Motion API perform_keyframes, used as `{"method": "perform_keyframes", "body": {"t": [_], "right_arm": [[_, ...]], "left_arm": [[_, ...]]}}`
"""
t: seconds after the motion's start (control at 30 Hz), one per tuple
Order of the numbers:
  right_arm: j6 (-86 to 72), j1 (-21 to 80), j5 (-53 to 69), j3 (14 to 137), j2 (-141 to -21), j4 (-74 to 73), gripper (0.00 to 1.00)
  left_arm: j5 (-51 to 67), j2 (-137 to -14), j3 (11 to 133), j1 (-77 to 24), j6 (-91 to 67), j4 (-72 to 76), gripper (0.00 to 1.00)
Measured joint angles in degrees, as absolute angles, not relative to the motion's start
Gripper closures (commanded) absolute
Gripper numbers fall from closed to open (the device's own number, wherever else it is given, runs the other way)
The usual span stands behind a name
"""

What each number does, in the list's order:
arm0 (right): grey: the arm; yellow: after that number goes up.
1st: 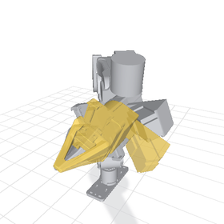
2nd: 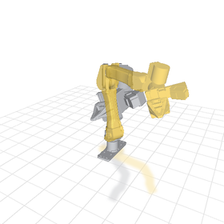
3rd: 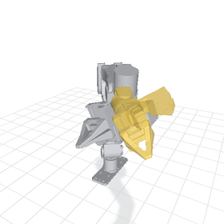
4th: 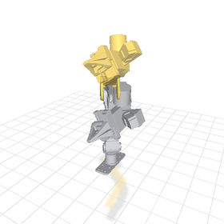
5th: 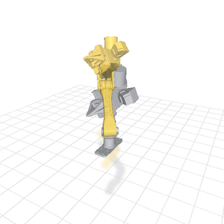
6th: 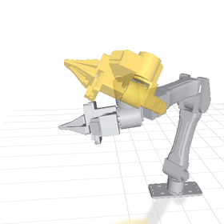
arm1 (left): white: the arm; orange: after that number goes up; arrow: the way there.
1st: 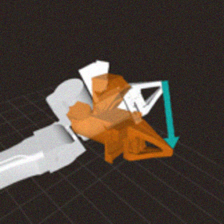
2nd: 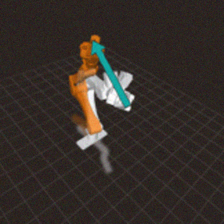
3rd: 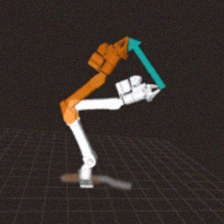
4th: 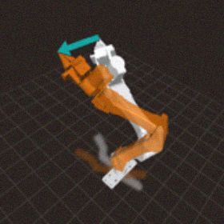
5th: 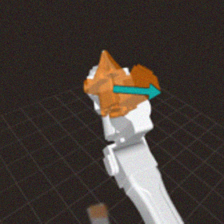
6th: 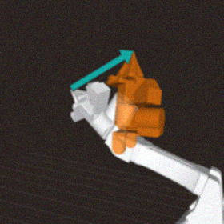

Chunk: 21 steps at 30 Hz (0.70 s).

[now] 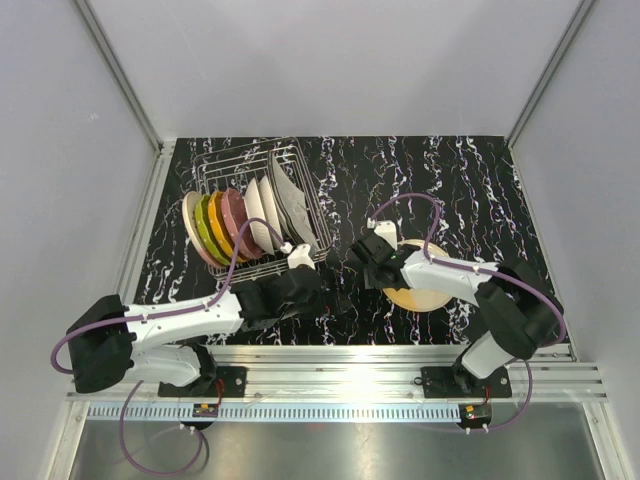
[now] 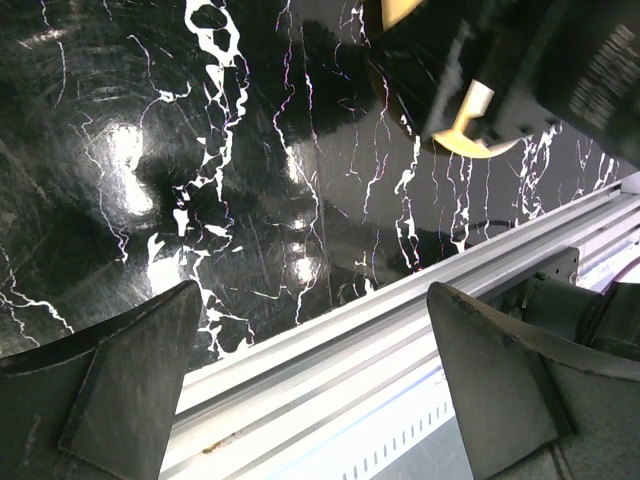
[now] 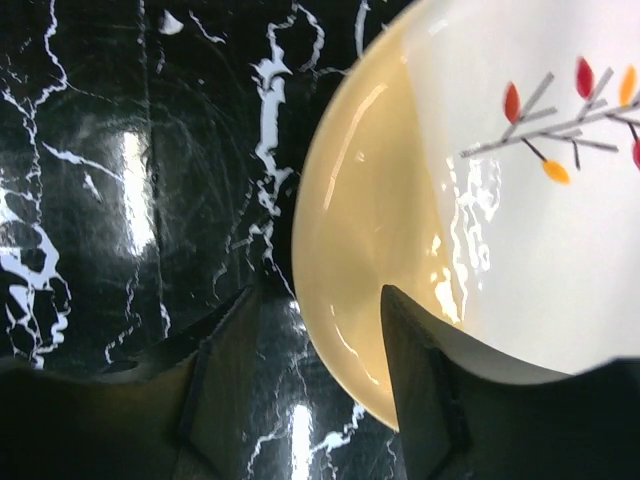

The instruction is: Load the plates into the dish rack

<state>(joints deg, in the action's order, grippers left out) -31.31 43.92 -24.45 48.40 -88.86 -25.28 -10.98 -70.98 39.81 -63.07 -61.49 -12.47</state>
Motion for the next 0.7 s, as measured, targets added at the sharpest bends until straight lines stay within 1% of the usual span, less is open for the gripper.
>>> {"method": "perform_keyframes", "body": {"t": [0.1, 0.2, 0.3, 0.33, 0.53, 0.63, 0.67, 0.7], "right_arm": [[-30.3, 43.9, -24.5, 50.8, -92.7, -25.3, 0.56], [-29.7, 43.9, -25.7, 53.3, -95.5, -26.1, 0.61], [-29.5, 43.9, -27.0, 55.0, -97.2, -27.0, 0.62], [-29.6, 43.9, -27.4, 55.2, -97.5, -27.2, 0.67], [-29.6, 44.1, -28.6, 57.7, -99.5, -30.0, 0.77], [-29.8, 44.4, -29.1, 58.8, -100.3, -30.9, 0.92], [-30.0, 44.6, -29.4, 59.2, -100.6, -31.2, 1.00], [-30.0, 44.6, -29.4, 59.4, -100.7, -31.5, 1.00]], "left_arm": [[-11.0, -70.8, 39.7, -63.1, -61.5, -13.1, 0.01], [-11.0, -70.4, 39.5, -63.1, -61.5, -13.6, 0.01], [-11.0, -69.5, 38.7, -63.1, -61.4, -14.1, 0.01], [-11.0, -69.3, 38.5, -63.1, -61.4, -14.2, 0.01], [-11.1, -68.2, 38.1, -63.1, -61.3, -14.5, 0.01], [-11.1, -68.2, 38.1, -63.1, -61.2, -14.5, 0.01], [-11.1, -68.2, 38.1, -63.1, -61.2, -14.5, 0.01], [-11.1, -68.2, 38.1, -63.1, -61.2, -14.5, 0.01]]}}
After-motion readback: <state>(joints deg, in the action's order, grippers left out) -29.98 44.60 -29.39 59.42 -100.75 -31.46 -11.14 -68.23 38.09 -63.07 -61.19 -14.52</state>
